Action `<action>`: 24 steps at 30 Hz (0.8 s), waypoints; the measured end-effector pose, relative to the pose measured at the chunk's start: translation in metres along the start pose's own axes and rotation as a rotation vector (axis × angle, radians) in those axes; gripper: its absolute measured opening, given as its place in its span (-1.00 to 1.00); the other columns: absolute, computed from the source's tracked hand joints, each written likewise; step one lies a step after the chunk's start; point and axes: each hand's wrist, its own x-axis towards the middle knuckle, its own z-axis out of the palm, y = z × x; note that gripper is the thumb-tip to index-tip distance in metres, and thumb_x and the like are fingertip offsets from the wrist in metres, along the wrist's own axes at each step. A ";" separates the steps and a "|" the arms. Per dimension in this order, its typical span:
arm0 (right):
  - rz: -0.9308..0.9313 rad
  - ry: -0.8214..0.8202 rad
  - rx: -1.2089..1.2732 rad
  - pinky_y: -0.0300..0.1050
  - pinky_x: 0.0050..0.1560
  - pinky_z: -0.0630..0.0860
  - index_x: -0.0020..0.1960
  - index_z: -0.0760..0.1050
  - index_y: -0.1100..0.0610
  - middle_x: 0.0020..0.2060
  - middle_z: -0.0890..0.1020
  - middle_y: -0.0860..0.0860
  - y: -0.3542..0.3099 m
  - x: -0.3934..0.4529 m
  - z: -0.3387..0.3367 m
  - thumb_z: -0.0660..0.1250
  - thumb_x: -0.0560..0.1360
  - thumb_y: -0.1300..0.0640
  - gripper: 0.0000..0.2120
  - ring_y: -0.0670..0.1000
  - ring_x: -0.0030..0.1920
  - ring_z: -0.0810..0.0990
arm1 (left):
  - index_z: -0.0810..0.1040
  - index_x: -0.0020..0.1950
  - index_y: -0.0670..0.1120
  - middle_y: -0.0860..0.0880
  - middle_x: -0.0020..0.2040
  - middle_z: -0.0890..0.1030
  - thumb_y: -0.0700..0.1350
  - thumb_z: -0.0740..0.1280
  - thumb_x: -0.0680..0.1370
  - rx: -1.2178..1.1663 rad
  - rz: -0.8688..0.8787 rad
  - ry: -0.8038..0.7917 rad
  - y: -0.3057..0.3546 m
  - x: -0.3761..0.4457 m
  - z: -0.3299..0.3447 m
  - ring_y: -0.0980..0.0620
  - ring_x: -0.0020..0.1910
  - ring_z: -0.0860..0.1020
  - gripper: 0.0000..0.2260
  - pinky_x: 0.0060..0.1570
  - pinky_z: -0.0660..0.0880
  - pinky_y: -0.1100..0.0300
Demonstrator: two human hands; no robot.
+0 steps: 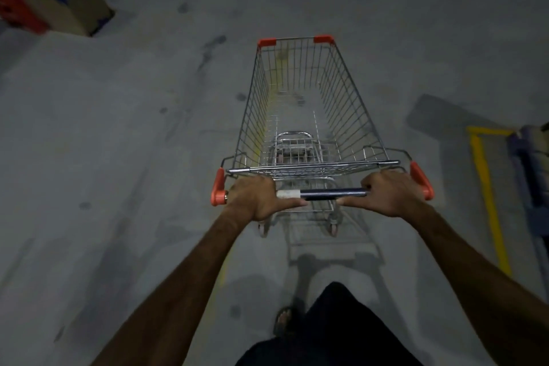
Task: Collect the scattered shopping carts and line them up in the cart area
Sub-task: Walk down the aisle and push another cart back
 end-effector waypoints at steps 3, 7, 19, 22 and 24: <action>0.017 0.016 -0.005 -0.01 -0.03 0.58 -0.34 0.52 0.00 -0.40 0.58 -0.08 0.013 0.049 -0.014 -0.06 0.18 -0.84 -0.08 -0.01 -0.29 0.59 | 0.57 -0.25 -0.01 -0.03 -0.22 0.64 0.79 -0.02 0.26 0.010 0.012 -0.004 -0.017 0.054 -0.017 -0.09 -0.20 0.61 -0.11 -0.20 0.47 0.07; 0.016 0.044 -0.009 -0.02 -0.05 0.58 -0.36 0.50 0.01 -0.42 0.57 -0.08 0.039 0.121 -0.030 -0.08 0.15 -0.85 -0.06 -0.02 -0.32 0.58 | 0.58 -0.26 -0.02 -0.02 -0.24 0.64 0.78 0.00 0.27 0.028 0.018 -0.006 -0.032 0.131 -0.042 -0.07 -0.22 0.60 -0.12 -0.21 0.45 0.08; 0.049 0.037 0.034 -0.09 -0.11 0.56 -0.34 0.48 -0.01 -0.40 0.58 -0.10 0.137 0.350 -0.105 -0.10 0.18 -0.84 -0.08 -0.06 -0.33 0.59 | 0.60 -0.22 -0.01 0.00 -0.23 0.65 0.76 0.00 0.31 0.093 0.074 0.023 -0.058 0.391 -0.139 -0.01 -0.25 0.58 -0.14 -0.22 0.39 0.12; 0.093 0.021 0.066 -0.04 -0.05 0.60 -0.31 0.51 -0.01 -0.34 0.63 -0.06 0.161 0.407 -0.125 -0.08 0.14 -0.85 -0.06 0.01 -0.24 0.65 | 0.59 -0.22 -0.01 -0.02 -0.19 0.67 0.78 -0.02 0.27 0.072 0.083 0.022 -0.064 0.458 -0.160 -0.06 -0.17 0.63 -0.11 -0.17 0.47 0.09; 0.110 0.018 0.093 -0.03 -0.05 0.61 -0.31 0.54 -0.01 -0.34 0.63 -0.06 0.177 0.446 -0.139 -0.07 0.12 -0.86 -0.05 0.01 -0.25 0.64 | 0.60 -0.21 -0.02 -0.04 -0.16 0.68 0.79 -0.04 0.24 0.070 0.090 0.039 -0.071 0.505 -0.173 -0.08 -0.12 0.64 -0.08 -0.11 0.51 0.07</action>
